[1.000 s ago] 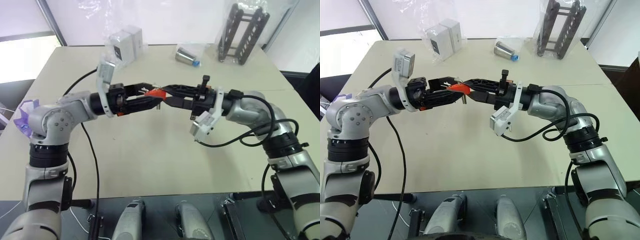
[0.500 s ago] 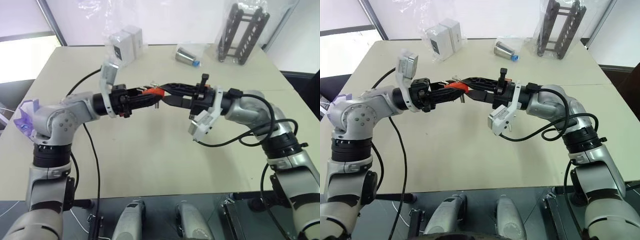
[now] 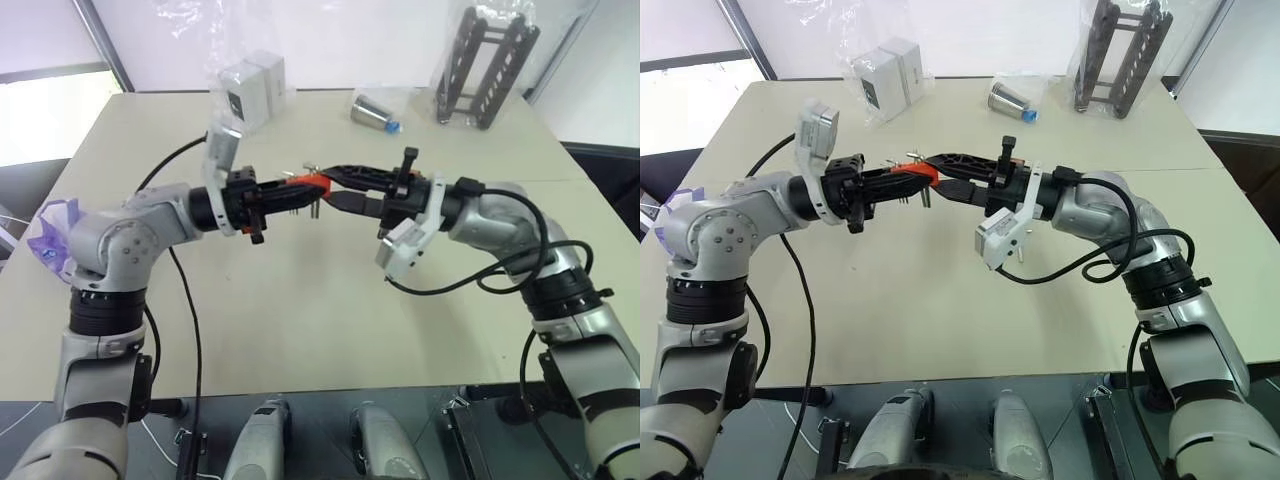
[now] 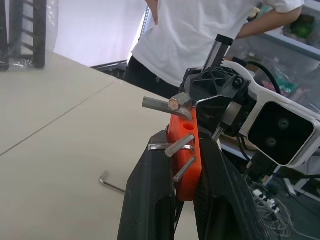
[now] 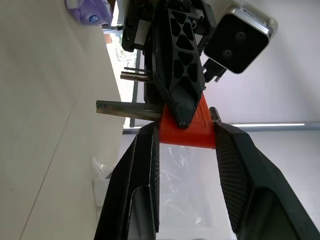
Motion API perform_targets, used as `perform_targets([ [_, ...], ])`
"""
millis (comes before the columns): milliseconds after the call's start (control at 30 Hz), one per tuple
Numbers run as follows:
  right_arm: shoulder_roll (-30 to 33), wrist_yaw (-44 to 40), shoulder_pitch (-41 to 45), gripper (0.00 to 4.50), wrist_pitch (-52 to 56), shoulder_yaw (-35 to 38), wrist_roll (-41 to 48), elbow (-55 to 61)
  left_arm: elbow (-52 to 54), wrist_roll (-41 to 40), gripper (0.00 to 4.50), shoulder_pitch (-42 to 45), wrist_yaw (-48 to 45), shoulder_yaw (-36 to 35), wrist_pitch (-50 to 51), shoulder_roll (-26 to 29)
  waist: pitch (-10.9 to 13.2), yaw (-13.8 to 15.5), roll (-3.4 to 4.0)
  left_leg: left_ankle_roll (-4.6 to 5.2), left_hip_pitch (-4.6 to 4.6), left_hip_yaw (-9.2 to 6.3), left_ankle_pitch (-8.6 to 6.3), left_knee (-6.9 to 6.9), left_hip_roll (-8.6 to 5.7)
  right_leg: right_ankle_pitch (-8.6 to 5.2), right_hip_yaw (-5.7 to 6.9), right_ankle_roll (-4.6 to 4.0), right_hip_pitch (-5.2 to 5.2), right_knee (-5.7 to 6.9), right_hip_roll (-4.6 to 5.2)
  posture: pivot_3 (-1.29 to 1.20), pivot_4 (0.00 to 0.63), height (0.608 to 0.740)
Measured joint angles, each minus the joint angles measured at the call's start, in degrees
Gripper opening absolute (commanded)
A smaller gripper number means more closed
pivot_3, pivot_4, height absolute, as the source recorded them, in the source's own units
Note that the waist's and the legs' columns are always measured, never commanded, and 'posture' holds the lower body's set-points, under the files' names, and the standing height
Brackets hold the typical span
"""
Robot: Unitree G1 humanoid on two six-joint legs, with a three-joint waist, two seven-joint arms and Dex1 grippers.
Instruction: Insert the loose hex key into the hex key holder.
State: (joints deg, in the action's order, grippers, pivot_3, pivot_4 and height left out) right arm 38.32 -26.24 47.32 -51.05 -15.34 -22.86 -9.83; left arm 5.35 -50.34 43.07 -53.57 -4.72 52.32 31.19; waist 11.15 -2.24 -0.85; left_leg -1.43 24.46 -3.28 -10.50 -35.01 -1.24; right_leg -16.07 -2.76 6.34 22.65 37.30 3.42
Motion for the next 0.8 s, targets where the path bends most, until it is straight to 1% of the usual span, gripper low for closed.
perform_targets([
  [33, 0.0, -0.3, 0.0, 1.5, 0.2, 0.0, 0.2, 0.1, 0.0, 0.1, 0.0, 0.0, -0.1, 0.0, 0.0, 0.0, 0.0, 0.0, 0.0, 0.0, 0.0, 0.0, 0.0, 0.0, 0.0, 0.0, 0.0, 0.0, 0.0, 0.0, 0.0, 0.0, 0.15, 0.74],
  [67, 0.0, -0.8, 0.0, 2.1, 0.3, 0.0, 0.6, 0.2, 0.0, 0.2, 0.0, 0.0, -0.1, 0.1, 0.0, 0.0, 0.0, 0.0, 0.0, 0.0, 0.0, 0.0, 0.0, 0.0, 0.0, 0.0, 0.0, 0.0, 0.0, 0.0, 0.0, 0.0, 0.15, 0.74],
  [100, 0.2, -1.3, -0.2, 2.54, 0.4, 0.0, 0.6, 0.3, -0.2, 0.2, 0.0, 0.0, -0.1, -0.1, 0.0, 0.1, 0.0, 0.0, 0.0, 0.0, 0.0, 0.0, 0.0, 0.0, 0.0, 0.0, 0.0, 0.0, 0.0, 0.0, 0.0, 0.0, 0.15, 0.74],
  [167, 0.3, -2.1, -0.4, 3.6, 0.7, 0.0, 0.7, 0.5, -0.1, 0.2, 0.0, -0.2, -0.2, -0.1, 0.0, 0.1, 0.0, 0.0, 0.0, 0.0, 0.0, 0.0, 0.0, 0.0, 0.0, 0.0, 0.0, 0.0, 0.0, 0.0, 0.0, 0.0, 0.15, 0.74],
  [200, 0.3, -2.5, -0.5, 4.19, 0.7, 0.0, 0.7, 0.5, -0.1, 0.3, 0.0, -0.2, -0.3, -0.1, 0.0, 0.1, 0.0, 0.0, 0.0, 0.0, 0.0, 0.0, 0.0, -0.01, 0.0, 0.0, 0.0, 0.0, 0.0, 0.0, 0.0, 0.0, 0.15, 0.74],
  [233, 0.4, -2.8, -0.6, 4.48, 0.7, 0.0, 0.8, 0.5, -0.1, 0.3, 0.0, -0.3, -0.3, -0.1, 0.0, 0.1, 0.0, 0.0, 0.0, 0.0, 0.0, 0.0, 0.0, -0.01, 0.0, 0.0, 0.0, 0.0, 0.0, 0.0, 0.0, 0.0, 0.15, 0.74],
  [400, 1.2, -5.1, -1.9, 4.48, 1.3, 0.0, 2.4, 0.5, -0.1, 0.5, 0.0, -0.6, -0.4, 0.0, -0.1, 0.1, 0.0, 0.0, 0.0, 0.0, 0.0, 0.0, 0.0, -0.01, 0.0, 0.0, 0.0, 0.0, 0.0, 0.0, 0.0, 0.0, 0.15, 0.74],
  [467, 1.6, -7.2, -3.2, 4.48, 5.5, 0.2, 5.4, 0.8, 0.6, 1.2, 0.0, -1.3, -0.4, 0.0, -0.6, 0.6, 0.0, 0.0, 0.0, 0.0, -0.01, -0.01, 0.0, -0.01, 0.01, 0.0, 0.01, 0.0, -0.02, 0.0, 0.0, 0.0, 0.15, 0.74],
  [533, 1.0, -9.9, -6.7, 4.48, 18.5, 2.4, 11.5, 2.3, 1.5, 2.4, 0.0, -2.9, 0.0, -0.1, -1.7, 1.4, 0.0, 0.1, 0.0, 0.01, -0.01, -0.03, 0.0, -0.02, 0.02, 0.0, 0.01, 0.0, -0.05, 0.0, 0.02, 0.0, 0.15, 0.74],
  [600, 0.0, -12.0, -9.1, 4.48, 35.9, 5.1, 17.4, 4.8, 1.9, 3.6, 0.0, -4.1, 0.8, -0.2, -2.7, 1.6, 0.0, 0.3, 0.0, 0.01, 0.0, -0.04, 0.0, -0.04, 0.01, 0.0, 0.01, -0.01, -0.04, 0.03, 0.05, 0.0, 0.15, 0.74],
  [667, -1.5, -12.6, -9.8, 4.48, 53.7, 7.5, 23.0, 9.4, 2.5, 4.6, 0.0, -5.1, 1.4, -0.3, -4.0, 1.9, 0.0, 0.5, 0.0, 0.01, 0.0, -0.06, 0.0, -0.04, 0.03, 0.0, 0.01, -0.01, -0.01, 0.04, 0.06, 0.0, 0.15, 0.74],
  [733, -2.6, -12.5, -9.8, 4.48, 73.8, 9.5, 28.4, 15.6, 4.1, 6.2, 0.0, -5.8, 2.1, -0.2, -5.8, 2.1, 0.0, 0.5, 0.0, 0.02, 0.01, -0.08, 0.0, -0.02, 0.04, 0.0, 0.01, -0.02, 0.01, 0.04, 0.1, 0.0, 0.15, 0.74],
  [800, -3.5, -11.9, -9.8, 4.48, 89.3, 10.5, 32.3, 20.1, 5.6, 7.1, 0.0, -6.6, 3.1, -0.3, -6.8, 2.1, 0.0, 0.9, 0.01, 0.02, 0.01, -0.07, -0.01, 0.01, 0.05, -0.01, 0.01, -0.03, 0.04, 0.03, 0.14, 0.0, 0.15, 0.74],
])
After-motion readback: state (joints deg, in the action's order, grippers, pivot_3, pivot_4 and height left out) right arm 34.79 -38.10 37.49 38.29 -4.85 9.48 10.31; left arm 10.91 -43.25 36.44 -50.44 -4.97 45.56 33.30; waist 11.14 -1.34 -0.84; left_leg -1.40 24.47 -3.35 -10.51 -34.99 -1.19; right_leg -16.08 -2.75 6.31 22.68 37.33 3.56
